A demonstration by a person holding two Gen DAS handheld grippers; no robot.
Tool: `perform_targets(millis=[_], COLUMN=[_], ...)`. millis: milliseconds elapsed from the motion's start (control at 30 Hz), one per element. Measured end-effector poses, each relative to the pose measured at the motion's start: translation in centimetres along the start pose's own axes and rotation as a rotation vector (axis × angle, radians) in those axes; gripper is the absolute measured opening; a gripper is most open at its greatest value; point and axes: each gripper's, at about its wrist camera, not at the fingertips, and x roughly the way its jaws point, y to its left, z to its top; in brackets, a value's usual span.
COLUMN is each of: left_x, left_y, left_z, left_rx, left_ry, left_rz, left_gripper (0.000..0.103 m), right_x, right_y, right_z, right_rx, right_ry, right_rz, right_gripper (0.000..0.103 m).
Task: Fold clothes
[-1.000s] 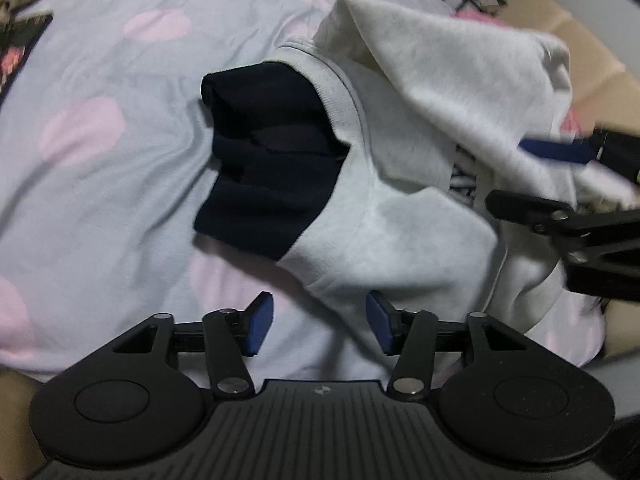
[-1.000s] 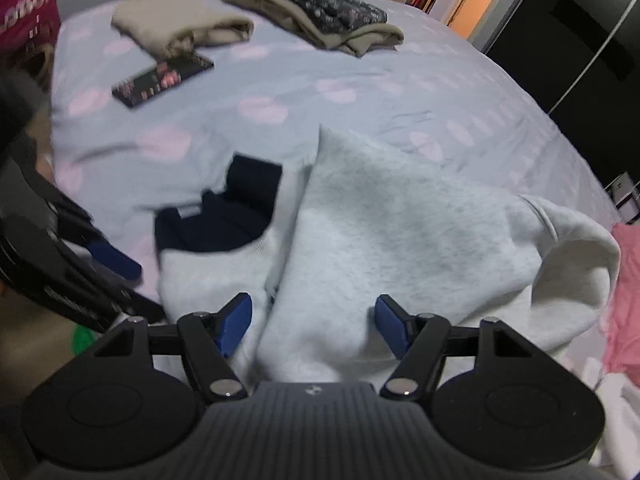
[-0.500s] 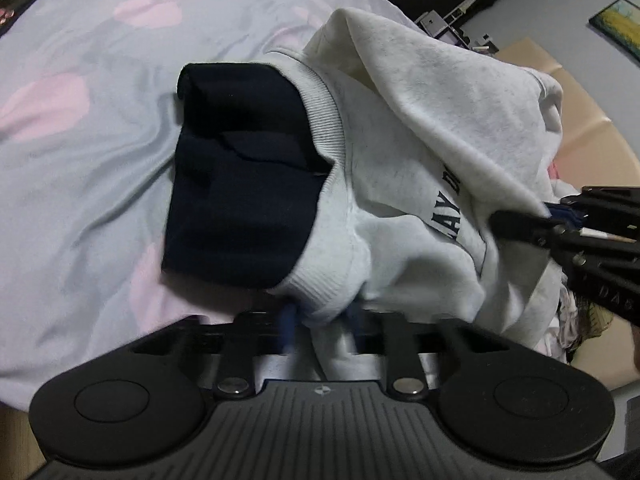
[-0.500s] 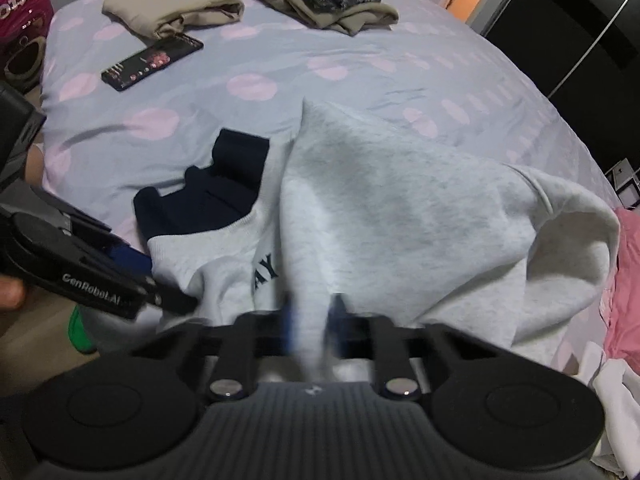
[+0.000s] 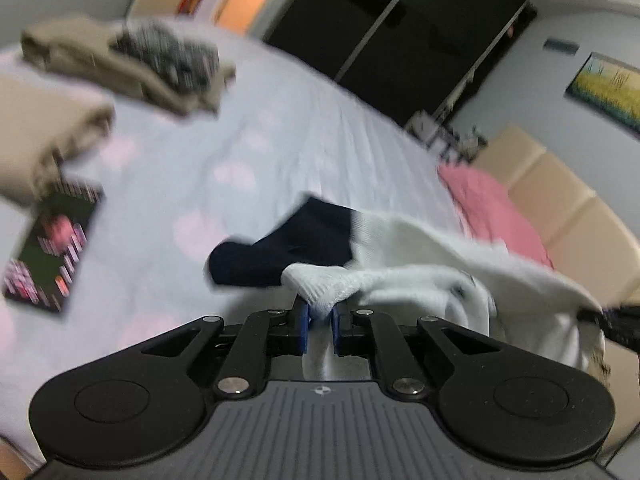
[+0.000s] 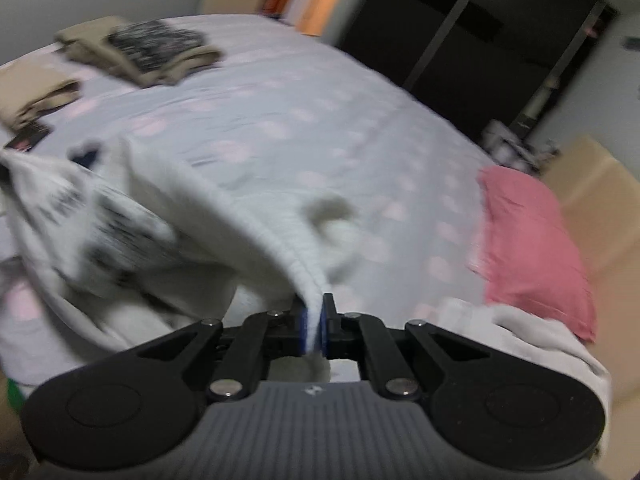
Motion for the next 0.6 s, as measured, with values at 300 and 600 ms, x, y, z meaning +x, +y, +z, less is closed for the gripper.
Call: perform_targets(millis=[300,600], left_x=[0.4,2.1], left_y=[-4.8,-6.1], left_z=[1.7,-2.9], left_rx=[0.298,0.379], left_ry=[0.051,0.163], left_rz=[0.015,-0.006], left_gripper=[0.005,0.005], right_x=[-1.4,0.2], right_y=[-3.8,3.1], right_z=[-3.2,-1.5], right_rx=[0.092,-0.178], right_ry=[0.102,-0.061], right_rz=[-0.012,0.051], right_gripper=[0.008,0.073])
